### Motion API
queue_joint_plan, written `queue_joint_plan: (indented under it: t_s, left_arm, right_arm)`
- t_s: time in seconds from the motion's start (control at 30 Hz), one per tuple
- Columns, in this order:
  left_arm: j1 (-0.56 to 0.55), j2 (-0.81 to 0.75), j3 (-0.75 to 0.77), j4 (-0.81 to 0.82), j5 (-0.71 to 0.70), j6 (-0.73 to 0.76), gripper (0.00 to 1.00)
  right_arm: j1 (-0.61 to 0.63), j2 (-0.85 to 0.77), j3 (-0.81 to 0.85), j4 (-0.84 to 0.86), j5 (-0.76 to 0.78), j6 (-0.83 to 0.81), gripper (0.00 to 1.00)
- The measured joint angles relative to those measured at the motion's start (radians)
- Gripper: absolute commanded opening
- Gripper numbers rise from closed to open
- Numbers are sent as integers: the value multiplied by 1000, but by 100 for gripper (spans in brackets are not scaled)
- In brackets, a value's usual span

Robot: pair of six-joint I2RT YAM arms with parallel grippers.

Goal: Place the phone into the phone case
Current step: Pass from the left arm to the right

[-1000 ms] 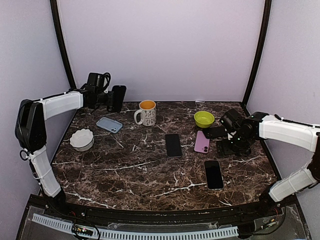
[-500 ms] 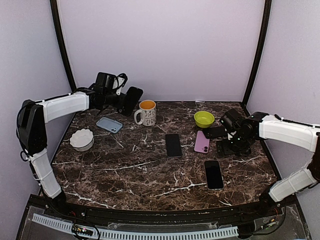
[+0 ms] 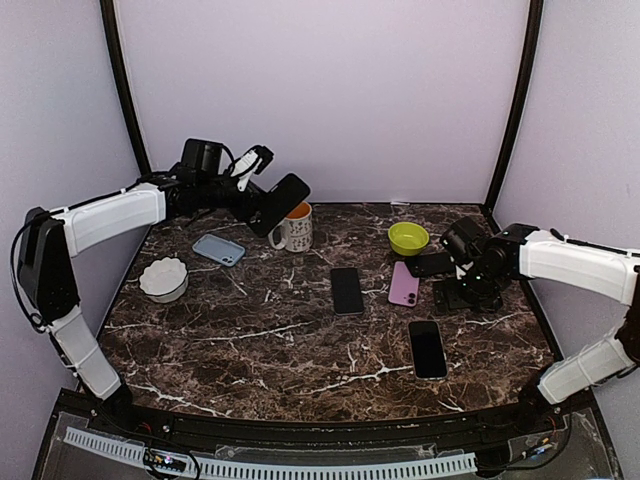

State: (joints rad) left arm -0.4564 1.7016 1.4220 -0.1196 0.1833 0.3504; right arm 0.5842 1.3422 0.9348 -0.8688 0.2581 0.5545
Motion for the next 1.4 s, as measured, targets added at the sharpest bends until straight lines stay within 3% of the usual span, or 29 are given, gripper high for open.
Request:
queue_joint_plan:
  t_s: [0.33, 0.7, 1.07, 1.4]
  left_arm:
    - [-9, -52, -50, -20, 151, 162, 0]
    - [-128, -172, -125, -84, 202, 424, 0]
    - [-254, -173, -125, -158, 139, 562, 0]
    - [-380, -173, -115, -177, -3, 674, 0]
  right_arm:
    - [0, -21, 0, -6, 1, -2, 98]
    - [0, -47, 80, -6, -32, -49, 98]
    - [46, -114, 235, 119, -237, -101, 94]
    - [149, 13, 395, 237, -414, -162, 86]
